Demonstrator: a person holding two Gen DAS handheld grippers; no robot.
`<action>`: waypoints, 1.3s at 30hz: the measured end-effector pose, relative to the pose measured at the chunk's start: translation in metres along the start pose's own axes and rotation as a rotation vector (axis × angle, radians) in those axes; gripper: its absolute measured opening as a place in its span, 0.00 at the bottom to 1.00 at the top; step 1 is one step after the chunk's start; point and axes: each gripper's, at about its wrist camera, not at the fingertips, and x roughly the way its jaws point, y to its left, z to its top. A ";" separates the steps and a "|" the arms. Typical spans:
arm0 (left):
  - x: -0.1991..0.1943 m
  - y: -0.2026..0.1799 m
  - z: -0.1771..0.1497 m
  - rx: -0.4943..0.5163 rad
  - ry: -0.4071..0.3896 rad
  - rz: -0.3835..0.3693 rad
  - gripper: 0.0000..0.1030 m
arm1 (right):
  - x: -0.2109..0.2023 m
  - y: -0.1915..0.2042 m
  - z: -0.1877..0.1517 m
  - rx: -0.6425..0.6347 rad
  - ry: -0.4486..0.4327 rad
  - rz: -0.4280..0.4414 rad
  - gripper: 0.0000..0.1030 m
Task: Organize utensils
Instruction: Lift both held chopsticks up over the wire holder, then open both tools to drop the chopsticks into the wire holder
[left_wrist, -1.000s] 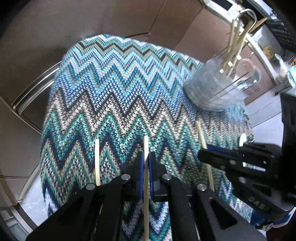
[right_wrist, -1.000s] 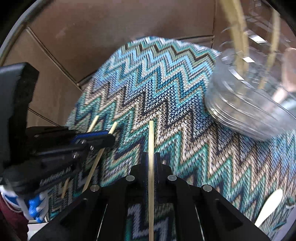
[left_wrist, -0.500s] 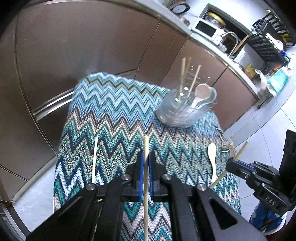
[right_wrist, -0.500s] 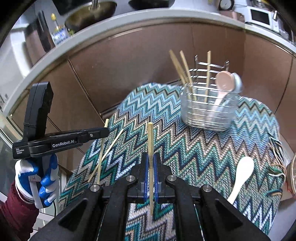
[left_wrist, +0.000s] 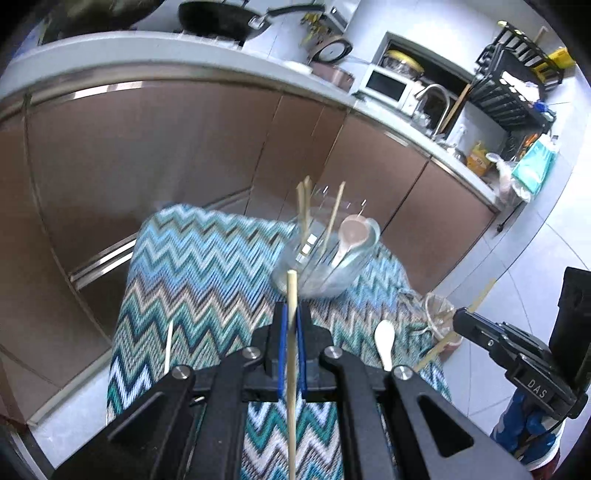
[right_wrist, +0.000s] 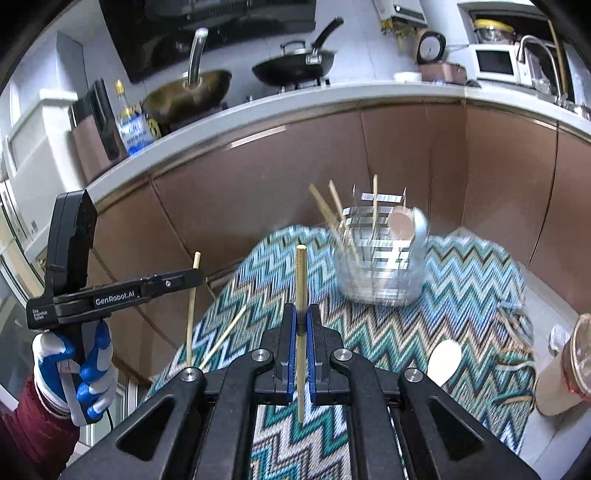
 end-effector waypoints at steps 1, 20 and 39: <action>-0.001 -0.006 0.007 0.004 -0.019 -0.004 0.05 | -0.003 -0.001 0.005 -0.003 -0.015 0.000 0.05; 0.050 -0.079 0.128 0.067 -0.495 0.057 0.05 | 0.019 -0.034 0.128 -0.108 -0.314 -0.020 0.05; 0.142 -0.032 0.107 -0.055 -0.538 0.149 0.06 | 0.123 -0.066 0.093 -0.122 -0.181 -0.110 0.05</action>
